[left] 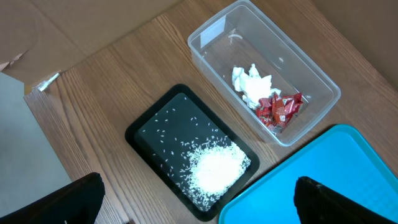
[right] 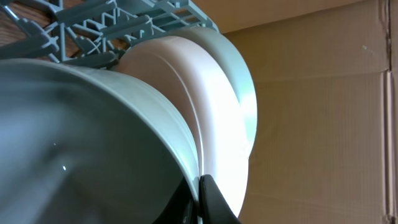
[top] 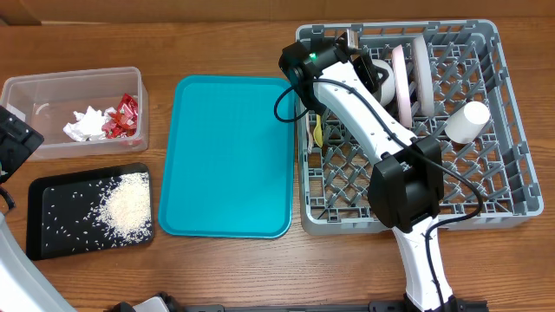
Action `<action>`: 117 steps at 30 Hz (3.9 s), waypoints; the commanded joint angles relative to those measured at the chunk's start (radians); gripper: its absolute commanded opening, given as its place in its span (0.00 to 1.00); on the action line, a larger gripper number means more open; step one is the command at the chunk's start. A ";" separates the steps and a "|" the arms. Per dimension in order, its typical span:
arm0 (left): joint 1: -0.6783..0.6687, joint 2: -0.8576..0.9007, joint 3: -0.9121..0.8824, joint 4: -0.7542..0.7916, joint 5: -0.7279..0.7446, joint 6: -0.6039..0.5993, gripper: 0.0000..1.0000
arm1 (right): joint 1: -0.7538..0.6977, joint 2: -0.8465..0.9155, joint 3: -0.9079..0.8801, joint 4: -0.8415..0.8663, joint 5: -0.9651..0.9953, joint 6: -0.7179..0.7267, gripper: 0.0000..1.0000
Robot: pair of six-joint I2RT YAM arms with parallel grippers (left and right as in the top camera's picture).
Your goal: Sort waste into correct bins and load items into the dishwasher rack
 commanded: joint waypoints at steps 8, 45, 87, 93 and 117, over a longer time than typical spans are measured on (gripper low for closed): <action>0.004 0.002 0.014 0.001 -0.003 -0.008 1.00 | 0.006 -0.004 0.000 -0.003 -0.017 0.013 0.04; 0.004 0.002 0.014 0.001 -0.003 -0.008 1.00 | 0.032 0.076 -0.006 -0.012 0.017 -0.013 0.04; 0.004 0.002 0.014 0.001 -0.003 -0.008 1.00 | -0.003 -0.605 0.213 -0.083 -0.739 0.084 0.83; 0.004 0.002 0.014 0.001 -0.003 -0.008 1.00 | -0.079 -0.900 0.245 -0.007 -0.961 -0.047 1.00; 0.004 0.002 0.014 0.001 -0.003 -0.008 1.00 | -0.180 -1.088 0.236 -0.031 -0.847 -0.102 1.00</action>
